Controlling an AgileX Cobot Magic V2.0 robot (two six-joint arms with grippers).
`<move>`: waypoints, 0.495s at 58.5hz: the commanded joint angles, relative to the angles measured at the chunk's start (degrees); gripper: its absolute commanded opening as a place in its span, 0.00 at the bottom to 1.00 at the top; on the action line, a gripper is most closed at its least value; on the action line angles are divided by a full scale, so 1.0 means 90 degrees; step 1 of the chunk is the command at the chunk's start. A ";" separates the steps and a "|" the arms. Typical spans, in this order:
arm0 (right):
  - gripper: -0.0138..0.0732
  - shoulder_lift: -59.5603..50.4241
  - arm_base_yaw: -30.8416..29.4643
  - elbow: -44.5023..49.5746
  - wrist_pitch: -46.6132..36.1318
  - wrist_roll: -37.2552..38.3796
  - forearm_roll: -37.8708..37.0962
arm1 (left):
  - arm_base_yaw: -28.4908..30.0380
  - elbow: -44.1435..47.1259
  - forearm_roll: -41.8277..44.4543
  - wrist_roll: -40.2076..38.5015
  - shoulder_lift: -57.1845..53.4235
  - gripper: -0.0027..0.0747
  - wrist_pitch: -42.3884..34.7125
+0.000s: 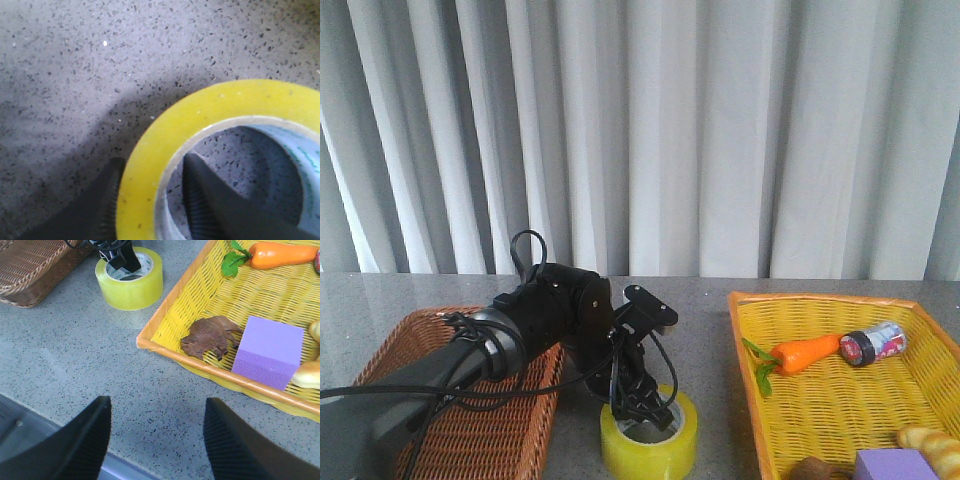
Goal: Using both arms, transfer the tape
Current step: 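Reach the left gripper over the tape roll and grasp its rim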
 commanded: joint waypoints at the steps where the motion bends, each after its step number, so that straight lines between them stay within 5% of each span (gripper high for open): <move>1: 0.64 0.0019 -0.0035 -0.0172 -0.0374 -0.0012 -0.0087 | -0.0040 -0.0206 -0.0161 -0.0089 -0.0451 0.31 0.0006; 29: 0.64 0.0019 -0.0035 -0.0172 -0.0346 -0.0012 -0.0087 | -0.0040 -0.0206 -0.0161 -0.0089 -0.0451 0.30 0.0065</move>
